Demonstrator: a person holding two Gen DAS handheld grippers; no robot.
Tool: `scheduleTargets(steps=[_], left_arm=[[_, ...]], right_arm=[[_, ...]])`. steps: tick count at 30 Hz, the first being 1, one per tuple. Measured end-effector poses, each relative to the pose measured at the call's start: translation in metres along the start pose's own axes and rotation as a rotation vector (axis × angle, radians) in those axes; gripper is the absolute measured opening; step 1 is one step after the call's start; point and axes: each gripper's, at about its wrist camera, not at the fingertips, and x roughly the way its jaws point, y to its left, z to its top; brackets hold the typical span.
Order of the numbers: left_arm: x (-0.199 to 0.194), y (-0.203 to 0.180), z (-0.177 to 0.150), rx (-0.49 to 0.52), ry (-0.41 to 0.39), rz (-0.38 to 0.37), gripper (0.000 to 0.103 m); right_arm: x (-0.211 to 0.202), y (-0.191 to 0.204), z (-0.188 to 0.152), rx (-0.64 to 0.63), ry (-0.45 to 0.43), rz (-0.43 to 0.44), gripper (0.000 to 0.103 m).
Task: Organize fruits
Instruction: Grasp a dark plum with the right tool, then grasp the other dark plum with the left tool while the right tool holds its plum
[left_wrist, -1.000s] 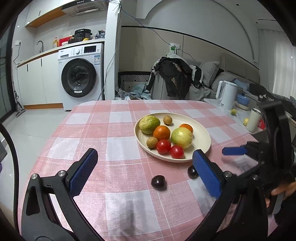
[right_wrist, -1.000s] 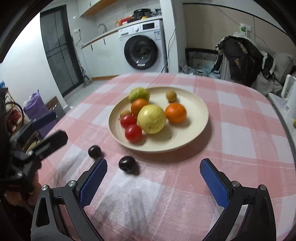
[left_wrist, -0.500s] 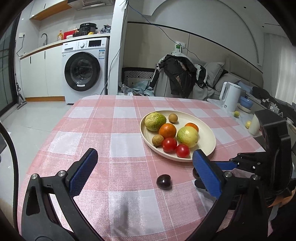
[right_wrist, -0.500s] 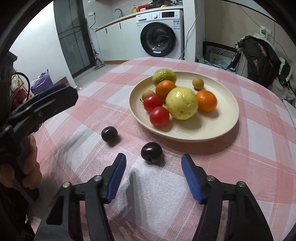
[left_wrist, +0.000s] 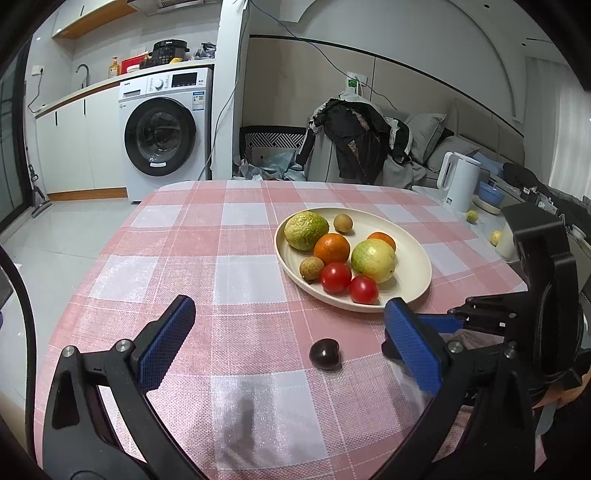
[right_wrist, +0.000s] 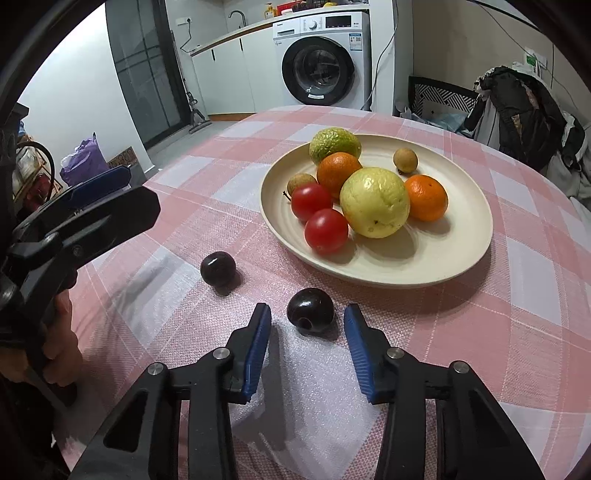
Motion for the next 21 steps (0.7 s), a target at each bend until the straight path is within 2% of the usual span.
scheduleTargets(steps=[6, 10, 16, 18, 21], left_arm=[[0.006, -0.003, -0.002, 0.014, 0.021, 0.006, 0.102], [0.007, -0.005, -0.003, 0.025, 0.031, 0.007, 0.102], [0.011, -0.007, -0.005, 0.036, 0.055, 0.007, 0.102], [0.014, -0.009, -0.006, 0.039, 0.077, -0.003, 0.102], [0.025, -0.016, -0.009, 0.070, 0.150, -0.023, 0.102]], right_arm=[[0.001, 0.001, 0.000, 0.002, -0.004, -0.016, 0.037], [0.001, 0.001, 0.000, 0.000, -0.005, -0.022, 0.027], [-0.007, 0.002, -0.002, -0.011, -0.020, -0.012, 0.026], [-0.013, 0.001, -0.001, -0.008, -0.033, -0.011, 0.026], [-0.029, -0.001, 0.002, 0.000, -0.079, -0.003, 0.026]])
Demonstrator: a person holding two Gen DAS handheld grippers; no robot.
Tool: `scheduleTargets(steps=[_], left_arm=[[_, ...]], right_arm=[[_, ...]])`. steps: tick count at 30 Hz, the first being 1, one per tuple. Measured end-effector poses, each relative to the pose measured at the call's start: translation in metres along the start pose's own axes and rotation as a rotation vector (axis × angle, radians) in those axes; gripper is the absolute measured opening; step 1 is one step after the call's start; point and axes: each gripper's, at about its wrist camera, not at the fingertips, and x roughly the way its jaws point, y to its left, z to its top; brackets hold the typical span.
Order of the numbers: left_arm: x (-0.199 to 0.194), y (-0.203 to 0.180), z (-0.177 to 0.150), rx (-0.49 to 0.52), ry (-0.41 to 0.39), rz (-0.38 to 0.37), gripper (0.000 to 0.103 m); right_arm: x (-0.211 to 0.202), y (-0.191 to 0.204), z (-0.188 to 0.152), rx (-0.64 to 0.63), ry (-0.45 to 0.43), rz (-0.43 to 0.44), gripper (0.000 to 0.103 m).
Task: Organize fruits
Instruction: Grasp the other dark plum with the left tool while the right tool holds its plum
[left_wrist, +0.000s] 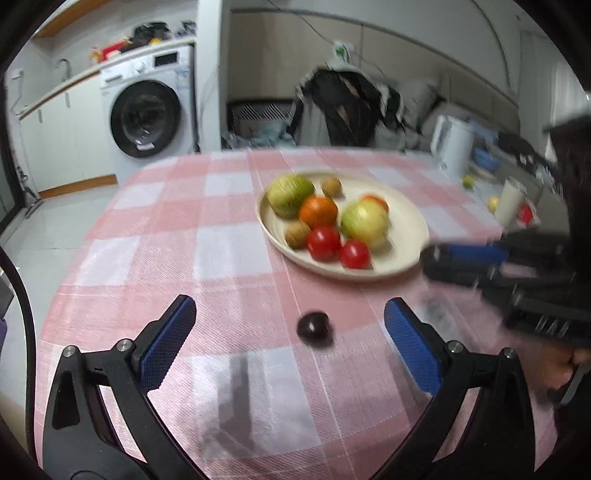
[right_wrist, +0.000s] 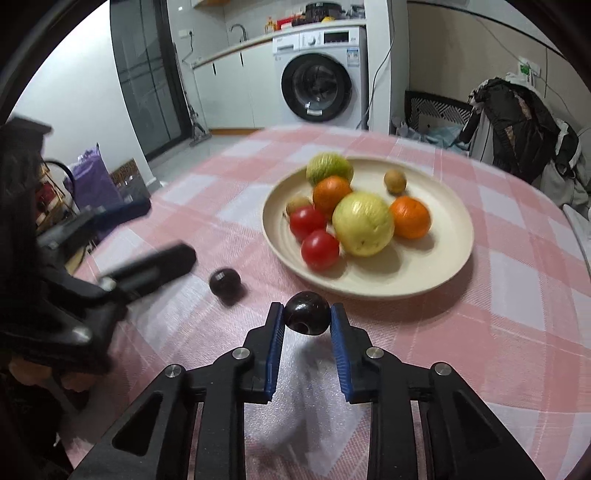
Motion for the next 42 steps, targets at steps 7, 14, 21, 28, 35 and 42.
scheduleTargets(steps=[7, 14, 21, 28, 35, 42], left_arm=[[0.026, -0.014, -0.004, 0.053, 0.124, -0.013, 0.082], [0.043, -0.011, -0.005, 0.030, 0.186, -0.041, 0.056], [0.046, -0.004, -0.004, 0.000, 0.189, -0.062, 0.038], [0.044, -0.004, -0.003, 0.005, 0.174, -0.081, 0.021], [0.041, -0.005, -0.003, 0.009, 0.165, -0.083, 0.021], [0.038, -0.004, -0.002, 0.011, 0.154, -0.080, 0.020]], right_arm=[[-0.022, -0.012, 0.009, 0.035, -0.077, -0.001, 0.026], [-0.020, -0.015, 0.009, 0.050, -0.071, -0.007, 0.026], [-0.021, -0.019, 0.009, 0.063, -0.077, -0.006, 0.026], [-0.022, -0.021, 0.008, 0.065, -0.077, -0.006, 0.026], [-0.022, -0.020, 0.008, 0.063, -0.076, -0.007, 0.026], [-0.022, -0.020, 0.008, 0.065, -0.077, -0.009, 0.026]])
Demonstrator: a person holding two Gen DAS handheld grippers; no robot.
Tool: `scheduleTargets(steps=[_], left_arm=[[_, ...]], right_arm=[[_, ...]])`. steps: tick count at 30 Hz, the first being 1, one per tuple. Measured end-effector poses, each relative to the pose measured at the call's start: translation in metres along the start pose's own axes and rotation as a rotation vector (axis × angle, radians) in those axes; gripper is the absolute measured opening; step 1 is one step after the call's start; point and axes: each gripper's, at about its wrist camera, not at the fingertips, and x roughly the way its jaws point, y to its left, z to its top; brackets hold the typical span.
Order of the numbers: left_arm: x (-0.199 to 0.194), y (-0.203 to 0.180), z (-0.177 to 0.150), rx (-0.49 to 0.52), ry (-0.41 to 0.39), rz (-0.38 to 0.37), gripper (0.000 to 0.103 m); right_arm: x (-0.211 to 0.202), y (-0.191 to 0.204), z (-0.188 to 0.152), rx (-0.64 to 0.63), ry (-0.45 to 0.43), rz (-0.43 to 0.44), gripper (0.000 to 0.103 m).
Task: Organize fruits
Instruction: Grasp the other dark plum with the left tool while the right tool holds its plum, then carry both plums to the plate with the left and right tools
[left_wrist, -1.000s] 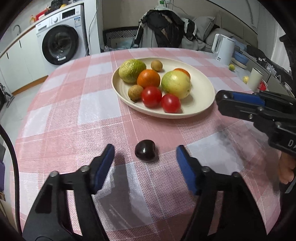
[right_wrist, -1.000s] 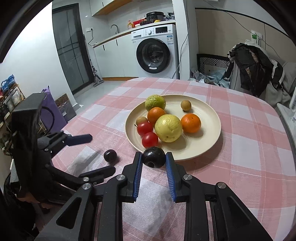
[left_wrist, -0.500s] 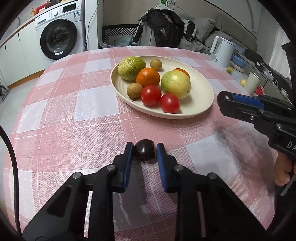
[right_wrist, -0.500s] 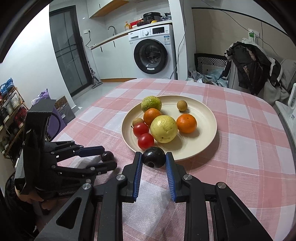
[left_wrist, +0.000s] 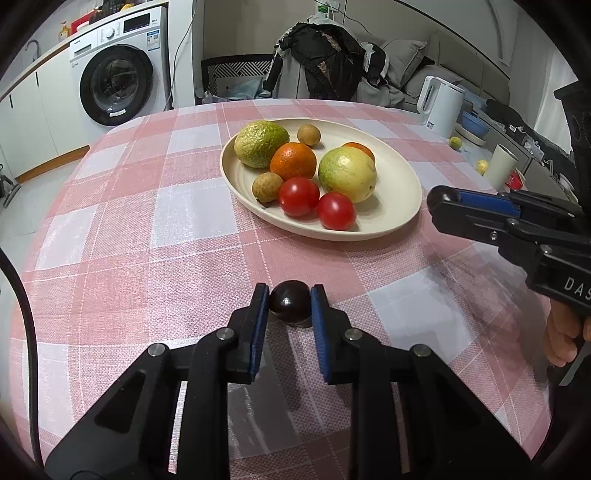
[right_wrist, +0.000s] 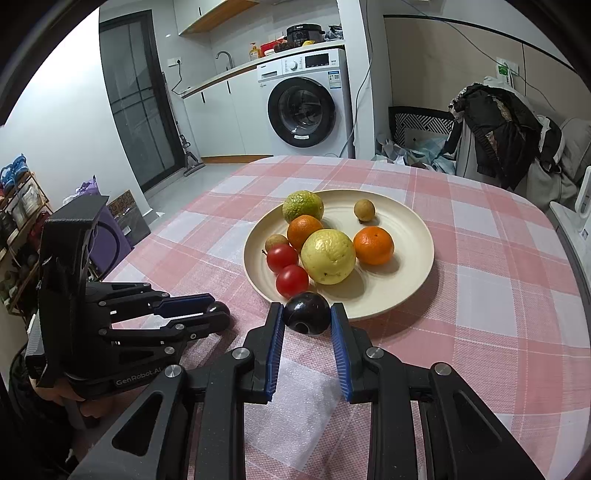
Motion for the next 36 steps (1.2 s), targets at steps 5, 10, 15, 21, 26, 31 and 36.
scheduleTargets(steps=[5, 10, 15, 21, 26, 31, 36], left_arm=[[-0.009, 0.002, 0.001, -0.006, -0.021, -0.001, 0.020], [-0.020, -0.001, 0.004, -0.002, -0.066, 0.010, 0.020], [-0.038, -0.005, 0.008, 0.012, -0.145, 0.019, 0.020], [-0.062, -0.010, 0.013, 0.018, -0.230, 0.019, 0.020], [-0.071, -0.016, 0.016, 0.033, -0.255, 0.012, 0.020], [-0.072, -0.023, 0.020, 0.036, -0.275, 0.001, 0.020], [-0.066, -0.031, 0.028, 0.016, -0.297, -0.020, 0.020]], right_arm=[[0.000, 0.000, 0.000, -0.001, 0.001, -0.002, 0.026], [0.000, -0.001, 0.000, -0.002, -0.001, -0.003, 0.026], [0.000, -0.003, 0.001, 0.001, -0.009, -0.006, 0.026], [-0.004, -0.007, 0.001, 0.008, -0.047, -0.006, 0.026], [-0.006, -0.010, -0.001, 0.011, -0.075, -0.009, 0.026], [-0.016, -0.018, -0.001, 0.019, -0.122, -0.026, 0.026], [-0.030, -0.026, 0.003, 0.035, -0.187, -0.038, 0.026]])
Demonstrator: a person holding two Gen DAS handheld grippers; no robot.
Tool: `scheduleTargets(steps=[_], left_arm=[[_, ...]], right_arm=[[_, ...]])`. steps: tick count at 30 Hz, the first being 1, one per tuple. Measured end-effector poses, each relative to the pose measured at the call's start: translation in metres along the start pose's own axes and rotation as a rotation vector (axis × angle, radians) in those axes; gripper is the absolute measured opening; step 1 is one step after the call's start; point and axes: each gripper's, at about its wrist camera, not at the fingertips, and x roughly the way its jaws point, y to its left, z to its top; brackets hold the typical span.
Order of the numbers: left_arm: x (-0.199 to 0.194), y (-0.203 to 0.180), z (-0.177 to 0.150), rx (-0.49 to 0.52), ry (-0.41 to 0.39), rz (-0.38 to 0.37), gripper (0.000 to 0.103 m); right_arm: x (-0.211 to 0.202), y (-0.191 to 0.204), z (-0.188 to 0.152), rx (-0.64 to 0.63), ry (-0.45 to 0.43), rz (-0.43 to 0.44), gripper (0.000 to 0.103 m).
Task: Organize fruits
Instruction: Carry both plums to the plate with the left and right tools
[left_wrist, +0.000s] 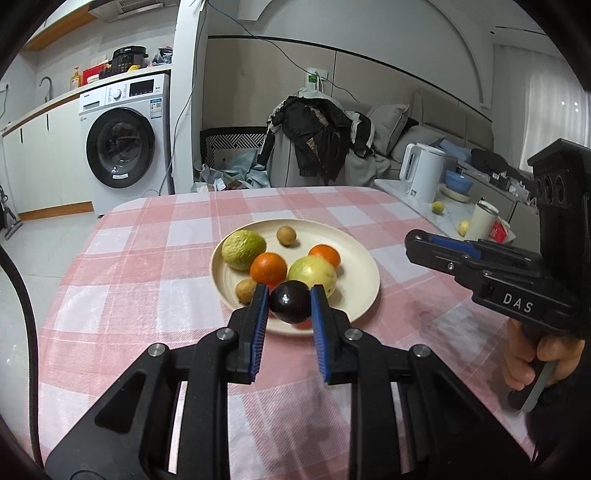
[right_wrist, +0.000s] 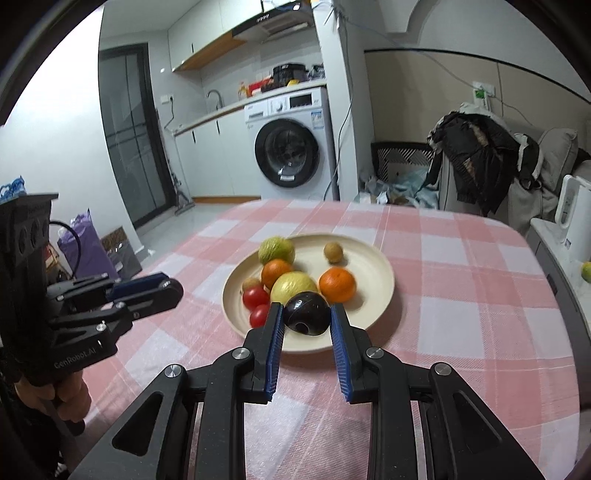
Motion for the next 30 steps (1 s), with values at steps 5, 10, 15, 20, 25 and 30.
scheduleTargets(steps=[5, 10, 15, 20, 25, 30], left_arm=[[0.014, -0.009, 0.006, -0.007, -0.005, -0.035, 0.020], [0.027, -0.017, 0.011, 0.006, -0.002, -0.042, 0.020], [0.040, -0.022, 0.016, 0.015, 0.000, -0.040, 0.020], [0.053, -0.024, 0.019, 0.026, 0.006, -0.026, 0.020], [0.064, -0.025, 0.020, 0.024, 0.001, -0.019, 0.020], [0.072, -0.024, 0.015, 0.028, 0.003, -0.022, 0.020]], right_arm=[[-0.005, -0.010, 0.007, 0.026, -0.045, -0.002, 0.026], [-0.001, -0.017, 0.013, 0.035, -0.050, -0.013, 0.026], [0.000, -0.025, 0.020, 0.049, -0.066, -0.002, 0.026], [0.006, -0.029, 0.026, 0.058, -0.068, 0.001, 0.026], [0.015, -0.034, 0.024, 0.081, -0.061, 0.000, 0.026], [0.027, -0.037, 0.018, 0.082, -0.034, -0.009, 0.026]])
